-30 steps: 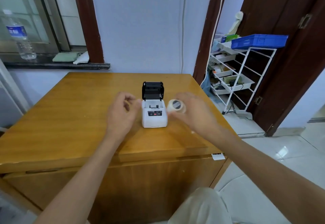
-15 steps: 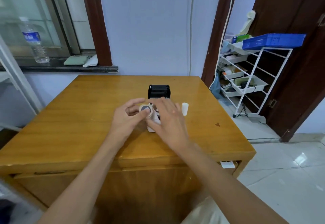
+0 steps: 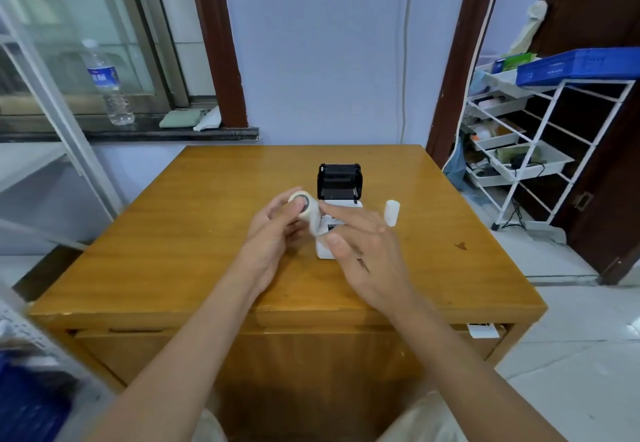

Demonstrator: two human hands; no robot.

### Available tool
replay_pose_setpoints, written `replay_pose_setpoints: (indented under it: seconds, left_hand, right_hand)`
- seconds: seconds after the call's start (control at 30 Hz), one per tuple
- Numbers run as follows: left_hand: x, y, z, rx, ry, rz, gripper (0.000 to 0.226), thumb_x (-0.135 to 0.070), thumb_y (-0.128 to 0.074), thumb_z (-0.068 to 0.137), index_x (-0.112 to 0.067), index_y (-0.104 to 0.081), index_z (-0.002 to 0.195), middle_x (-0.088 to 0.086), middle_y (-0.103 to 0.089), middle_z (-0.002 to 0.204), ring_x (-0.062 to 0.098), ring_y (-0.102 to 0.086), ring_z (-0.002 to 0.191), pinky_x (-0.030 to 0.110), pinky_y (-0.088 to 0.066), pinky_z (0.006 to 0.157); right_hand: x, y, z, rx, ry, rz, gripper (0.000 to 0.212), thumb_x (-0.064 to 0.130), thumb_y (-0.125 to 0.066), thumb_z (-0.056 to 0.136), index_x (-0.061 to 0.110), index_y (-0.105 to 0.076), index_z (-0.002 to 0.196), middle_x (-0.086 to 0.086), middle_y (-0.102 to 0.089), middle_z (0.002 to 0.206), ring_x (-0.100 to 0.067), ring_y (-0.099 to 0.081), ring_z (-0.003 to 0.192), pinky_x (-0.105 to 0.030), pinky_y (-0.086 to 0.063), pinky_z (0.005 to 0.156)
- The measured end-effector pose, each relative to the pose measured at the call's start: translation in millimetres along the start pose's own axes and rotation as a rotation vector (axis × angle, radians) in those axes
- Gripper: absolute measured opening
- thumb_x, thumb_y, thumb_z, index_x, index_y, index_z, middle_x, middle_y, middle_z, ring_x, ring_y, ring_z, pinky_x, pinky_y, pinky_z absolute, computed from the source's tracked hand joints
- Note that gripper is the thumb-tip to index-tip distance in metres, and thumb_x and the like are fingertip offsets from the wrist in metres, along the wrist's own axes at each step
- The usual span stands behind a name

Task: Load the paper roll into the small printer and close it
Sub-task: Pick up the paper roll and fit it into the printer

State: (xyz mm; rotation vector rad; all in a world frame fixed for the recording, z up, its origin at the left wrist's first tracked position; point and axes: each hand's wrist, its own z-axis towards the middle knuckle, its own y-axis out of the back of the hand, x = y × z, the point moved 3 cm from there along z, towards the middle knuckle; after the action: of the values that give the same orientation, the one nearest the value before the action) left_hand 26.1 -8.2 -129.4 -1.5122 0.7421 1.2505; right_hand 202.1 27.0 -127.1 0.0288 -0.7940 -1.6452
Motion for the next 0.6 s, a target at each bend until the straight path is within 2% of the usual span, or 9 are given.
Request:
replay_pose_setpoints:
  seconds: [0.1, 0.13, 0.23, 0.33, 0.4, 0.47, 0.53, 0.6]
  left_hand:
    - [-0.6, 3.6, -1.1, 0.055, 0.023, 0.012, 0.070, -0.048, -0.085, 0.073, -0.023, -0.067, 0.136, 0.018, -0.075, 0.121, 0.029, -0.068, 0.107, 0.041, -0.051, 0.098]
    - [-0.3, 3.8, -2.0, 0.073, 0.024, 0.039, 0.068, -0.047, -0.084, 0.075, -0.024, -0.067, 0.136, 0.020, -0.074, 0.123, 0.029, -0.068, 0.107, 0.041, -0.052, 0.098]
    - [0.3, -0.7, -4.9, 0.135, 0.013, 0.080, 0.058, -0.040, -0.084, 0.082, -0.021, -0.068, 0.135, 0.015, -0.076, 0.116, 0.028, -0.070, 0.100, 0.040, -0.055, 0.093]
    - [0.5, -5.7, -6.9, 0.202, -0.001, 0.108, 0.057, -0.037, -0.083, 0.085, -0.018, -0.067, 0.136, 0.018, -0.073, 0.127, 0.034, -0.070, 0.116, 0.044, -0.052, 0.104]
    - [1.1, -6.5, -7.1, 0.220, -0.017, 0.090, 0.061, -0.037, -0.084, 0.083, -0.018, -0.065, 0.138, 0.023, -0.072, 0.127, 0.041, -0.066, 0.123, 0.048, -0.049, 0.109]
    - [2.0, -8.4, -7.1, 0.236, -0.021, 0.106, 0.056, -0.030, -0.081, 0.088, -0.018, -0.063, 0.140, 0.027, -0.072, 0.124, 0.046, -0.065, 0.122, 0.051, -0.048, 0.110]
    - [2.3, -10.1, -7.6, 0.258, -0.029, 0.146, 0.051, -0.024, -0.075, 0.092, -0.018, -0.061, 0.141, 0.030, -0.072, 0.122, 0.042, -0.068, 0.116, 0.052, -0.049, 0.106]
    - [2.1, -12.5, -9.1, 0.276, -0.039, 0.184, 0.050, -0.024, -0.075, 0.092, -0.016, -0.061, 0.140, 0.032, -0.069, 0.124, 0.040, -0.066, 0.111, 0.055, -0.049, 0.103]
  right_hand:
    - [1.0, 6.9, -2.1, -0.041, -0.085, 0.178, 0.052, 0.029, -0.036, 0.110, 0.015, -0.085, 0.099, 0.007, -0.077, 0.132, -0.010, -0.068, 0.126, -0.039, -0.048, 0.106]
    - [-0.2, 7.9, -1.3, -0.057, -0.126, 0.210, 0.047, 0.027, -0.038, 0.111, 0.016, -0.082, 0.098, 0.008, -0.078, 0.128, -0.009, -0.069, 0.124, -0.042, -0.051, 0.105]
    - [0.5, 5.8, 2.3, -0.008, -0.187, 0.185, 0.009, 0.021, -0.060, 0.104, 0.023, -0.068, 0.109, 0.012, -0.071, 0.116, -0.010, -0.066, 0.114, -0.041, -0.055, 0.096]
    - [-1.4, 0.7, 2.6, 0.033, -0.137, 0.096, 0.033, 0.021, -0.074, 0.098, 0.019, -0.067, 0.130, 0.008, -0.061, 0.114, -0.016, -0.061, 0.109, -0.038, -0.054, 0.093]
    - [-2.3, 2.1, 3.5, 0.006, -0.112, 0.074, 0.037, 0.028, -0.078, 0.095, 0.018, -0.069, 0.130, 0.007, -0.060, 0.113, -0.018, -0.061, 0.107, -0.036, -0.054, 0.090]
    - [-5.2, 4.8, 3.4, -0.025, -0.110, 0.086, 0.037, 0.030, -0.081, 0.092, 0.015, -0.071, 0.124, 0.004, -0.061, 0.120, -0.017, -0.060, 0.115, -0.026, -0.052, 0.092]
    - [-4.1, 5.7, 3.7, -0.029, -0.141, 0.102, 0.037, 0.028, -0.084, 0.089, 0.014, -0.070, 0.121, 0.005, -0.062, 0.128, -0.014, -0.059, 0.122, -0.020, -0.050, 0.094]
    - [-3.0, 2.3, 2.8, 0.007, -0.190, 0.115, 0.039, 0.031, -0.085, 0.086, 0.019, -0.067, 0.120, 0.008, -0.064, 0.122, -0.012, -0.061, 0.115, -0.028, -0.053, 0.089]
